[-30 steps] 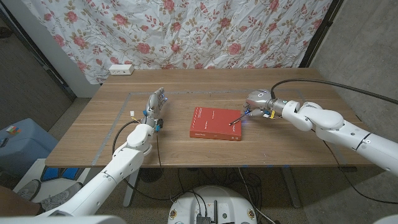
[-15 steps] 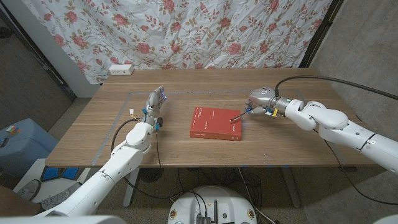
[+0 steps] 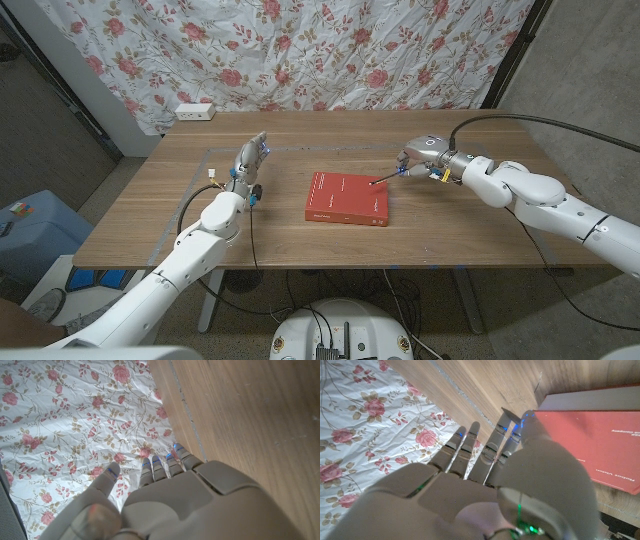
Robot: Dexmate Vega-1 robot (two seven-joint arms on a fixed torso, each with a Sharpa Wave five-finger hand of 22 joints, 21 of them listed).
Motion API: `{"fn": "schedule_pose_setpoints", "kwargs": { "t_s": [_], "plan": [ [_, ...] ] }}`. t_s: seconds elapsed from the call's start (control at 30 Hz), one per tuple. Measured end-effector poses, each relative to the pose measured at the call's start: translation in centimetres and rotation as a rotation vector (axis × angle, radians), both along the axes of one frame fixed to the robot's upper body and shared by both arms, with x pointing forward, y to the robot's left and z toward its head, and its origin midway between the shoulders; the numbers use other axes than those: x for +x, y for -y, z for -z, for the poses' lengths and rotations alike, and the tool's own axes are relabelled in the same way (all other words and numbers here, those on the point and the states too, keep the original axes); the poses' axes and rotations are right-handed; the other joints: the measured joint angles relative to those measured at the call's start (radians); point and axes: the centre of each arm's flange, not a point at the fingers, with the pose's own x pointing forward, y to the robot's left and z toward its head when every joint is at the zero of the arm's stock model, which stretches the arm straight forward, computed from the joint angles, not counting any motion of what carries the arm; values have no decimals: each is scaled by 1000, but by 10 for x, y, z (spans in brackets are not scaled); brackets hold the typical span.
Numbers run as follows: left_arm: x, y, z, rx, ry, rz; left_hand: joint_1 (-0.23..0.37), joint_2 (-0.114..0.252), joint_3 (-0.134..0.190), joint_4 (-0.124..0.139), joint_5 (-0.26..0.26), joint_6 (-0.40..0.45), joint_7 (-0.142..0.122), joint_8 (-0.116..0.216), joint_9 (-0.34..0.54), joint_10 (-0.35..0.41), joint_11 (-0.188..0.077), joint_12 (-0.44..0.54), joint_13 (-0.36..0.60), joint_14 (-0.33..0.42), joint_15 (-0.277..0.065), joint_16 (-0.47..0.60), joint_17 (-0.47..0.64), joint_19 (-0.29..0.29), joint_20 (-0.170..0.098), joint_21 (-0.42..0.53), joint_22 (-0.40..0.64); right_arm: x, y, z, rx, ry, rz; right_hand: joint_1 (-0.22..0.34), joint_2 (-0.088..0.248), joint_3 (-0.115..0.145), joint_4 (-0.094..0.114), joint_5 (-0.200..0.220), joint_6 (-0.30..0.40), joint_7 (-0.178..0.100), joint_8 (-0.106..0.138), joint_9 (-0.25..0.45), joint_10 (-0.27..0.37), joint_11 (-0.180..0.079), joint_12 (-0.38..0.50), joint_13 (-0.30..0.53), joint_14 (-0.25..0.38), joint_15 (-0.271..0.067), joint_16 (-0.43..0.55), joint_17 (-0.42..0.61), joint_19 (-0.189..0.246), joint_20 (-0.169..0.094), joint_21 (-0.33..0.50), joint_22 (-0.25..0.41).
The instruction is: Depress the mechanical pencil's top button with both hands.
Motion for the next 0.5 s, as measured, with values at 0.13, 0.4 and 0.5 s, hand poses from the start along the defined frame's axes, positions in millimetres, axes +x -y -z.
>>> {"fn": "schedule_pose_setpoints", "kwargs": {
  "t_s": [0.13, 0.4, 0.5],
  "plan": [
    [-1, 3, -7, 20, 9, 15, 29, 13, 6, -51, -5, 15, -15, 0, 0, 0, 0, 0, 0, -8, 0, 0, 0, 0, 0, 0, -2, -1, 1, -3, 33, -1, -8, 0, 0, 0, 0, 0, 0, 0, 0, -2, 4, -4, 0, 0, 0, 0, 0, 3, 11, -3, 0, 0],
    [-2, 11, -24, 79, 17, 73, 86, -31, 9, -169, -5, 21, -36, 4, 0, -8, -15, 0, 0, -24, -5, 0, 0, -17, -1, -8, -2, -2, 4, -6, 107, -15, -23, -5, 4, -8, 0, 0, 3, -3, 0, -5, 4, -4, 0, 0, 0, 0, 4, 5, 11, -3, 0, 0],
    [-3, 13, -28, 101, 17, 95, 100, -46, 7, -195, -5, 18, -47, 4, 0, -13, -20, 0, 2, -32, -4, 0, 0, -24, -1, -8, -2, -3, 5, -7, 136, -19, -31, -5, 4, -8, 0, 0, 3, -3, -3, -5, 4, -4, 0, 0, 0, 0, 4, 5, 11, -3, 0, 0]
  ]
}}
